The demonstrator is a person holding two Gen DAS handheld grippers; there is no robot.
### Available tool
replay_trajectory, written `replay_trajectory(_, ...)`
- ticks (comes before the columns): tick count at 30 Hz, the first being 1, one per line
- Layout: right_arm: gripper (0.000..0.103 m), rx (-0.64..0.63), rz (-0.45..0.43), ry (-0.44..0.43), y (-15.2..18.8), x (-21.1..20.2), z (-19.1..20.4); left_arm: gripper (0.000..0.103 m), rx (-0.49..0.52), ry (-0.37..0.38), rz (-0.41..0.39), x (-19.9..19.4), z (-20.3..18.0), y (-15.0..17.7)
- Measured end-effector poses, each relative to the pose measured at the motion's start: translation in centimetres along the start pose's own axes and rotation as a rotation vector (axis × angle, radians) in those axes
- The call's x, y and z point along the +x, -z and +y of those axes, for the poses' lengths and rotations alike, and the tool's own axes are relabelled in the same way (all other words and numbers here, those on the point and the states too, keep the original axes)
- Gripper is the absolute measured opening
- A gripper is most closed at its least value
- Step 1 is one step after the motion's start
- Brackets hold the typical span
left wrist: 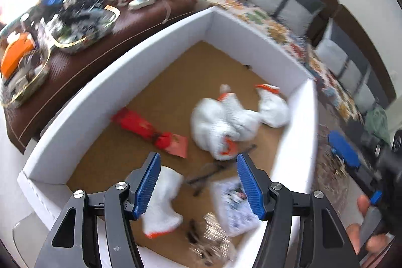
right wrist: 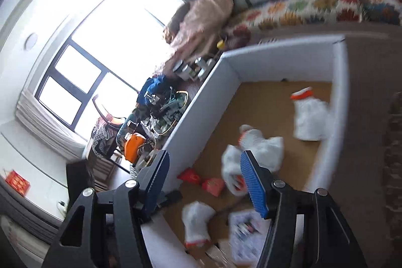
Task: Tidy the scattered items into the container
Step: 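Withdraw both open tools from the box back over the table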
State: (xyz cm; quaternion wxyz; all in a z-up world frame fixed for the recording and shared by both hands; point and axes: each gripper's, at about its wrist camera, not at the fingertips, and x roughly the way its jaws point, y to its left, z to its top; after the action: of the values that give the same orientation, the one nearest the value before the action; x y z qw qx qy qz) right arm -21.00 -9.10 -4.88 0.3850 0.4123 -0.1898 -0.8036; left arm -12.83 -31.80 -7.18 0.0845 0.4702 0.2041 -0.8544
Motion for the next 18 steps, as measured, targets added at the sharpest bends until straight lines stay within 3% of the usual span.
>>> replay_trajectory(4,0.06,-0.147,-0.12,0.129,6.1,-8.4,-1.1,0.062,0.09,0.044,-0.057,-3.2,-4.6,3.0)
replay_trajectory(9,0.06,-0.264,-0.167,0.383,16.6,-16.3,-4.2,0.063,0.184,0.175,-0.07,-6.4,-11.7,8.0)
replay_trajectory(13,0.06,-0.216,-0.194,0.537,22.9,-21.4,-7.4,0.065,0.258,0.258,-0.008,-5.7,-17.6,13.2)
replay_trajectory(18,0.06,-0.087,-0.302,0.643,26.6,-26.7,-10.3,0.065,0.293,0.289,0.047,-2.2,-23.0,19.9)
